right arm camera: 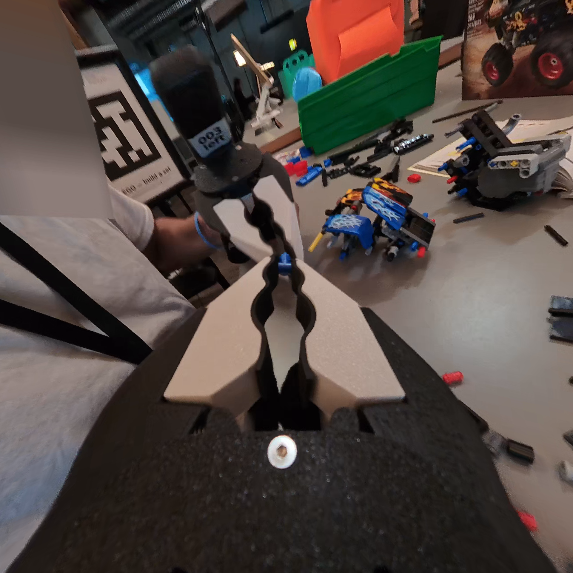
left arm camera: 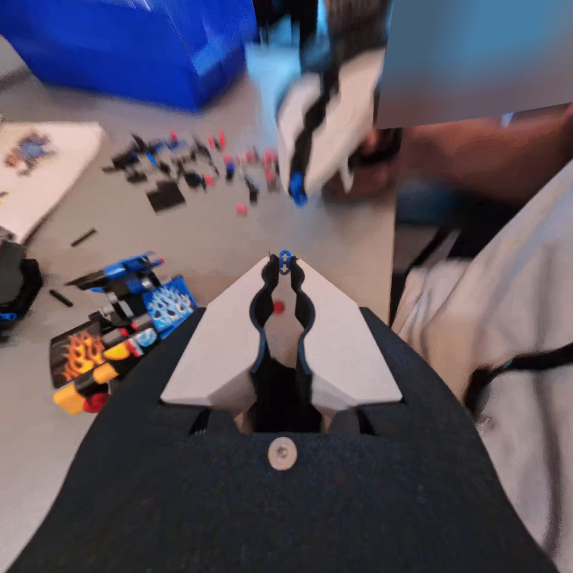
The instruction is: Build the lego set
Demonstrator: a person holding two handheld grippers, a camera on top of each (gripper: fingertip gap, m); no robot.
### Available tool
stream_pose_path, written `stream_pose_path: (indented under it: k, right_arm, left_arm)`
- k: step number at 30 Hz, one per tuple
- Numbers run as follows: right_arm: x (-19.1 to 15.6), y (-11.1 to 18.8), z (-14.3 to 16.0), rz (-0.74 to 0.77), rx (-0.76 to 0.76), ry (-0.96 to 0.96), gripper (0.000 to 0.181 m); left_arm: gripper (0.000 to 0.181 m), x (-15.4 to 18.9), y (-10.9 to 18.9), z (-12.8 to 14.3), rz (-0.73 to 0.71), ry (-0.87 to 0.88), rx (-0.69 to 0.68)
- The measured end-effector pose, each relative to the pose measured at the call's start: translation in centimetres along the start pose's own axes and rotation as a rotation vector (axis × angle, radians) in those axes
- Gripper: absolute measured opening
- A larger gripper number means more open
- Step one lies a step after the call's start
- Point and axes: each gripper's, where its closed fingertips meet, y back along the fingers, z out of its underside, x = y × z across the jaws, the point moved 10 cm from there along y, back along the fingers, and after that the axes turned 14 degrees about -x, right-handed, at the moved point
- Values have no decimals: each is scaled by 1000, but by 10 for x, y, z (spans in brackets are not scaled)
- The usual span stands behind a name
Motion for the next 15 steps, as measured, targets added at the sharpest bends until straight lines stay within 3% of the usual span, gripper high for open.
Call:
stream_pose_path:
  k: [3,5,15]
  right_arm:
    - [-5,-9,-5,-53,75,-3,7]
    - [-10,-17,-8,-92,115,5,7]
    - [-16,-26,-11,-75,148,47,7]
  left_arm:
    - [5,-8,23,0,152,225,351]
    - [5,-8,27,5,197,275,446]
    - [5,-1,24,3,324,295,495]
